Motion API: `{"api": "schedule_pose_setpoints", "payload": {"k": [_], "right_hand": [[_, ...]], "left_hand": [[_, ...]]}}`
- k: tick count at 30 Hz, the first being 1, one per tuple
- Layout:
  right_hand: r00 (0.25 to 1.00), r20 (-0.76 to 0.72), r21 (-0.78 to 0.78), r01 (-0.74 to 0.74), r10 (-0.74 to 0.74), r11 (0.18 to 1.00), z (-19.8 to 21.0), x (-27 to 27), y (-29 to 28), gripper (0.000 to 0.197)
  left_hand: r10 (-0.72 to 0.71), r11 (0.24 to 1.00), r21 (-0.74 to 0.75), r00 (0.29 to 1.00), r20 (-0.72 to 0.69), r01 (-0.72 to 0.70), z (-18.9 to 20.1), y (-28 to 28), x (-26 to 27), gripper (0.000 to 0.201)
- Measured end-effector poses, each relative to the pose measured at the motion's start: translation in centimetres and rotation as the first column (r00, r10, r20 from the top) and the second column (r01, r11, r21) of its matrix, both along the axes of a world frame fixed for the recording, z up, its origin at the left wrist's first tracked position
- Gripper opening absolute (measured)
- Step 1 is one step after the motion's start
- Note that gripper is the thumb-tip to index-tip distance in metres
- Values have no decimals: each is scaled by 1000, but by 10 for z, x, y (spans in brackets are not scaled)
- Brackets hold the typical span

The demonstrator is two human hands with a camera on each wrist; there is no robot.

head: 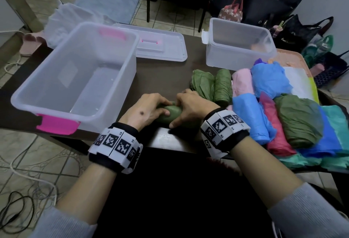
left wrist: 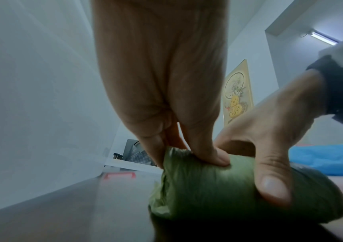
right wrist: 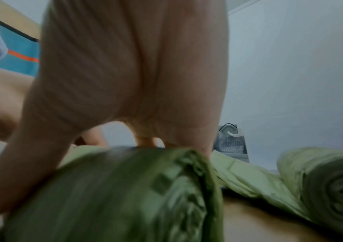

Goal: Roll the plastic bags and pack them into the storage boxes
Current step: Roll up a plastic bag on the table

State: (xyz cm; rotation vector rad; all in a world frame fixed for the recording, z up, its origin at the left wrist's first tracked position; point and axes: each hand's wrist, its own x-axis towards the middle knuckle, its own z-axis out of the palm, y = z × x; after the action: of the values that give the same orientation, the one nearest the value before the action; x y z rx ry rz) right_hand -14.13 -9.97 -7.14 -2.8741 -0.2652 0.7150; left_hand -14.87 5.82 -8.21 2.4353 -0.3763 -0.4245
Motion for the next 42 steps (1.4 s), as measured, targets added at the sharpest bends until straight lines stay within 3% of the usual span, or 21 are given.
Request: {"api": "schedule_pose_setpoints", "payload": {"k": [5,10,13,18,23,27,30,33,36,39,42], "right_hand": [[996,-88,90,40,-32,995,-2,1,2,97],[999,-25,-16,-35,35,999,-9,-4,4,82],[995,59,-32,-80,82,996,-15,-13,1,84],[992,127,53,-32,25,998,-19,-30,-3,76],[983,182,58,-49,37,997,-26,-44,-6,80],[980,199,88,-41,22,995,-25,-50,-9,70],[977,194,206,42,-83,978,-18,-48,-9,62],[949,228,411,109,-218,905,2,-38,-1,53],[932,240,573,90,-271,814,33,-26,19,46],[939,211,677,62,-273,734,61,-13,48,48],[943,227,739,-5,-242,673,80,-4,83,45]], "left_hand": [[-19,999,-42,1000,1,19,-4,2,-1,36],[-39,995,-87,999,8,40,-7,4,-3,36],[-53,993,-105,998,24,55,-9,5,-4,34],[-77,990,-112,996,42,82,-8,5,-9,32],[-70,994,-87,997,38,73,-7,3,-13,33],[-55,994,-92,998,16,57,-2,1,-18,41],[16,982,-187,989,144,11,15,-4,-27,51],[208,918,-392,906,368,-52,48,1,-36,42],[439,849,-505,740,509,-157,83,25,-41,33],[685,724,-534,542,486,-436,97,70,-42,31],[862,498,-471,359,358,-728,83,115,-44,42]]}}
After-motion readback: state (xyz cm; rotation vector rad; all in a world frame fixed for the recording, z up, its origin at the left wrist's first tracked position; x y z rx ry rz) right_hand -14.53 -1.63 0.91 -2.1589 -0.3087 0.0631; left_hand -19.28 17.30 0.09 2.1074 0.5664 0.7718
